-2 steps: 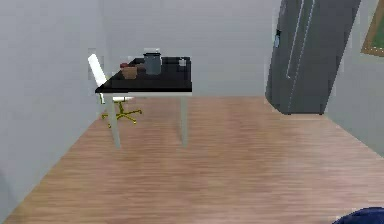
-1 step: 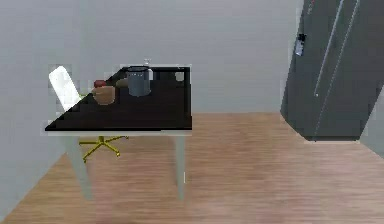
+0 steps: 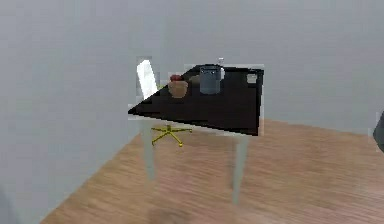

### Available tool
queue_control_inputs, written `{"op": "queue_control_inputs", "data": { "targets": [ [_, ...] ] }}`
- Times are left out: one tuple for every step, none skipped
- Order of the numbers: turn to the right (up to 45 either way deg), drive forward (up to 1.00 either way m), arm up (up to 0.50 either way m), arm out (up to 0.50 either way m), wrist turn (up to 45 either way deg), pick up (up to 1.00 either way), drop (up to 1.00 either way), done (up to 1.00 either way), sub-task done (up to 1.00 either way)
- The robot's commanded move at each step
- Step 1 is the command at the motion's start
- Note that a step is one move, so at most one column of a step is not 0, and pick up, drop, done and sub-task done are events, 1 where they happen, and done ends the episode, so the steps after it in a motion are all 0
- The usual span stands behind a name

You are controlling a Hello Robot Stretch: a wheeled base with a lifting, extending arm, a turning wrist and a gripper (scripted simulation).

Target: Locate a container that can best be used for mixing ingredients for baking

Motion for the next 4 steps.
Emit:
{"op": "queue_control_inputs", "data": {
  "targets": [
    [0.0, 0.7, 0.0, 0.0, 0.0, 0.0, 0.0, 0.0, 0.0],
    [-39.0, 0.0, 0.0, 0.0, 0.0, 0.0, 0.0, 0.0, 0.0],
    [0.0, 0.05, 0.0, 0.0, 0.0, 0.0, 0.0, 0.0, 0.0],
    [33.0, 0.0, 0.0, 0.0, 0.0, 0.0, 0.0, 0.0, 0.0]
  ]
}}
